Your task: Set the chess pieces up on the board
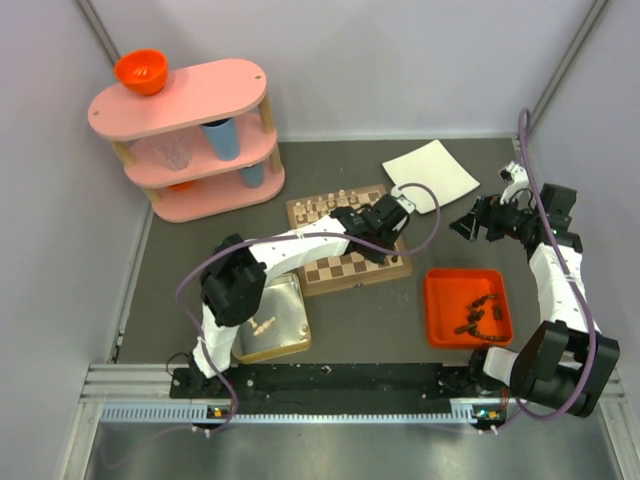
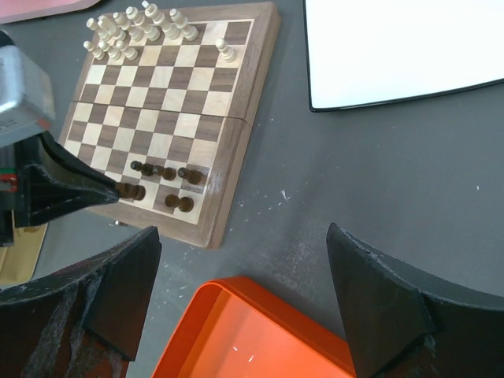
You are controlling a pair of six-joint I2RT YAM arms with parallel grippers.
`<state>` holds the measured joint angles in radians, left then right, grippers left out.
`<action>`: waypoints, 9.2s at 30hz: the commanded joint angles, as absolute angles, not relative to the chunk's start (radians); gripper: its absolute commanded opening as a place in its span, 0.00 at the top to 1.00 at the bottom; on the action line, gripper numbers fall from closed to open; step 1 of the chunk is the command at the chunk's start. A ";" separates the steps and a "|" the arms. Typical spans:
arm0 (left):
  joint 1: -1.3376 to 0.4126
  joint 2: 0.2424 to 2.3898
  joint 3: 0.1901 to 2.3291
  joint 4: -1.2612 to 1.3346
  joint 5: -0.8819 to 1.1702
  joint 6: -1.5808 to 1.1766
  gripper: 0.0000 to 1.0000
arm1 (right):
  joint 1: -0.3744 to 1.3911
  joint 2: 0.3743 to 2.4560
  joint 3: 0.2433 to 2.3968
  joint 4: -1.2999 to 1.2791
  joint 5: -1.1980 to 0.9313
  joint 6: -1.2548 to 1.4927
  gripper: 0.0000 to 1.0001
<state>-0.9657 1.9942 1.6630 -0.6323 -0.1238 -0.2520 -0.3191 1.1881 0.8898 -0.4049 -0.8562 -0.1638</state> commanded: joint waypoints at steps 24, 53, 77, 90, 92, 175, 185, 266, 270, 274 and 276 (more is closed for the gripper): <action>-0.965 2.131 1.844 -0.719 -0.077 -0.222 0.97 | -0.334 1.189 0.925 -0.391 -0.861 -0.178 0.15; -0.965 2.151 1.856 -0.732 -0.094 -0.227 0.82 | -0.334 1.187 0.927 -0.394 -0.857 -0.179 0.14; -0.966 2.060 1.858 -0.741 -0.080 -0.247 0.48 | -0.333 1.192 0.925 -0.397 -0.859 -0.183 0.14; -0.966 1.711 1.637 -0.600 -0.094 -0.238 0.25 | -0.334 1.145 0.902 -0.465 -0.945 -0.385 0.09; -0.959 1.596 1.528 -0.536 -0.113 -0.206 0.18 | -0.334 1.134 0.891 -0.510 -0.963 -0.440 0.03; -0.733 0.968 0.930 -0.405 -0.153 0.071 0.03 | -0.129 1.328 0.819 -1.078 -0.155 -0.788 0.90; -0.735 0.980 0.928 -0.405 -0.183 0.075 0.04 | -0.129 1.244 0.908 -1.121 -0.104 -0.821 1.00; -1.003 2.022 1.374 0.169 0.482 -0.799 0.90 | -0.129 1.144 0.962 -1.109 -0.695 -0.719 1.00; -1.003 2.020 1.373 0.146 0.471 -0.788 0.94 | -0.156 1.129 0.983 -1.097 -0.597 -0.721 1.00; -1.003 2.029 1.394 0.126 0.485 -0.782 0.94 | -0.230 1.117 1.038 -1.100 -0.581 -0.738 1.00; -1.011 2.048 1.414 0.121 0.509 -0.782 0.93 | -0.242 1.111 1.049 -1.104 -0.589 -0.744 1.00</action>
